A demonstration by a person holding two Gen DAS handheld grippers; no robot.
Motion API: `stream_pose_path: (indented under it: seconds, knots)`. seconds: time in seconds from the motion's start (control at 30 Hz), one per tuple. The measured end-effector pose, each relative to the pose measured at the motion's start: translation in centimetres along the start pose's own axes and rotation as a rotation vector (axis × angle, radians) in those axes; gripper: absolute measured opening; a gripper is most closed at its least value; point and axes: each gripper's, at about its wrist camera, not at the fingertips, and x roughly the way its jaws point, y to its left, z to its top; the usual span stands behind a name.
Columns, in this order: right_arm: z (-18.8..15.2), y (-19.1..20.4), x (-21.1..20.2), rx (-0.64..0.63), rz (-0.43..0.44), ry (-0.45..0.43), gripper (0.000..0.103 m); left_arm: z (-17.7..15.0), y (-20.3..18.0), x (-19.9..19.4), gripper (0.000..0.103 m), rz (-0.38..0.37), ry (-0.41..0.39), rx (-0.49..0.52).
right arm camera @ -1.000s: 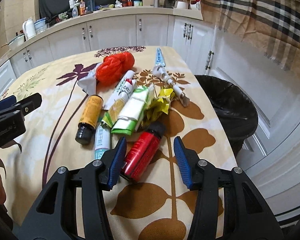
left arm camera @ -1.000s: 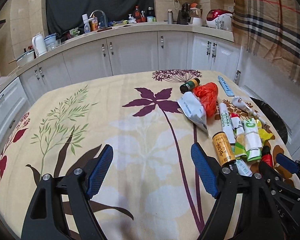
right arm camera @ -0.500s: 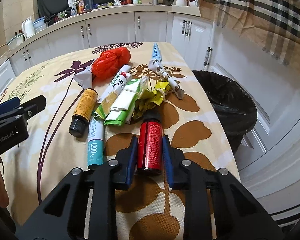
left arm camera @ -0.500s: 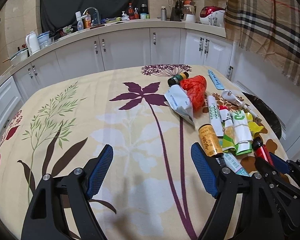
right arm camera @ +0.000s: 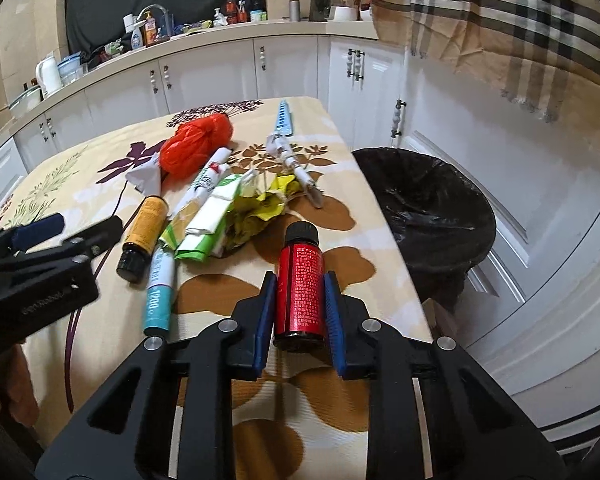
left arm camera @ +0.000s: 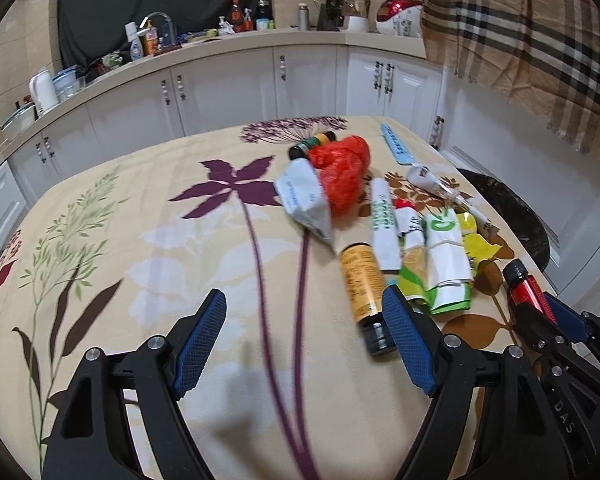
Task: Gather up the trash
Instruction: 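Grasp the brown bottle with the left tool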
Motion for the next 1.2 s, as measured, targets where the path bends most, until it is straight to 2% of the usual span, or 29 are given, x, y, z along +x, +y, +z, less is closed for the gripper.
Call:
stream_pose_path:
  seconds: [0.2, 0.3, 0.5, 0.57, 0.67, 0.83, 1.0, 1.2]
  knots:
    - [0.3, -1.1, 0.0, 0.024, 0.01, -0.009, 0.023, 0.3, -0.9, 1.6, 0.077, -0.004, 0.04, 0.015]
    - [0.4, -1.5, 0.1, 0.033, 0.019, -0.009, 0.023, 0.4, -0.8, 2.0, 0.071, -0.014, 0.06, 0.004]
    - [0.4, -1.7, 0.4, 0.039, 0.031, -0.008, 0.023, 0.2, -0.6, 2.6, 0.051, -0.041, 0.096, -0.009]
    - [0.4, -1.8, 0.5, 0.04, 0.032, -0.007, 0.023, 0.2, -0.5, 2.6, 0.036, -0.045, 0.095, -0.014]
    - [0.4, -1.8, 0.6, 0.039, 0.033, -0.005, 0.023, 0.1, -0.4, 2.5, 0.025, -0.051, 0.092, -0.012]
    - [0.6, -1.7, 0.6, 0.035, 0.03, -0.012, 0.023, 0.2, -0.2, 2.3, 0.025, -0.066, 0.084, -0.022]
    - [1.1, -1.8, 0.3, 0.029, 0.022, -0.033, 0.023, 0.4, 0.0, 1.1, 0.025, -0.05, 0.037, -0.016]
    - [2.4, -2.5, -0.5, 0.028, 0.003, -0.078, 0.023, 1.8, -0.7, -0.4, 0.025, -0.072, -0.018, -0.004]
